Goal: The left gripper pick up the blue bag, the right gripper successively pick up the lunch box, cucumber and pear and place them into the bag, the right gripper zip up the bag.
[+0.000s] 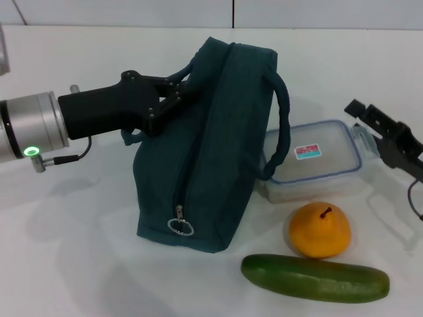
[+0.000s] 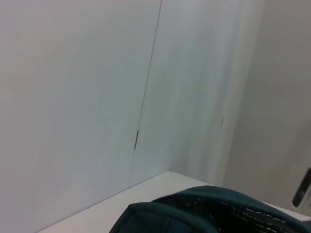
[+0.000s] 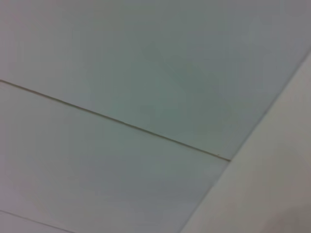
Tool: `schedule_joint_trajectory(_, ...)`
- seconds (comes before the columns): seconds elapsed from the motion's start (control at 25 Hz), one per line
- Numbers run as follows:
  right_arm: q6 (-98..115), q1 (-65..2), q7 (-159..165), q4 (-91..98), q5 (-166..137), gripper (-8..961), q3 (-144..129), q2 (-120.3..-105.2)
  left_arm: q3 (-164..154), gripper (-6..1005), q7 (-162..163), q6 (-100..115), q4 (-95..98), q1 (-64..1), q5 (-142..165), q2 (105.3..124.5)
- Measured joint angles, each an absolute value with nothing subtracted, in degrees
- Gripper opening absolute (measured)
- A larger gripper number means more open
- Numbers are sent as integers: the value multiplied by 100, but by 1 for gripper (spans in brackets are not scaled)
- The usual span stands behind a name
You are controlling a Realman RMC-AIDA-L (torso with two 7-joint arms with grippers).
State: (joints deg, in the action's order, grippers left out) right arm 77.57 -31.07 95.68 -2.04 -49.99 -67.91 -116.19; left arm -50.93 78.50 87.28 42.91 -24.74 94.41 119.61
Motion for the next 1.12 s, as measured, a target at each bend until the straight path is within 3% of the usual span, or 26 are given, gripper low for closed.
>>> schedule_joint_trajectory(0.64, 7041, -3415, 10084, 403, -5010, 793, -7109, -11561, -5168, 39, 7870, 8713, 4151, -2621, 9344, 11964)
schedule_joint_trajectory(1.12, 6864, -2966, 10122, 635, -4952, 789, -7074, -11552, -5168, 38, 7883, 8710, 4148, -2630, 9342, 11948)
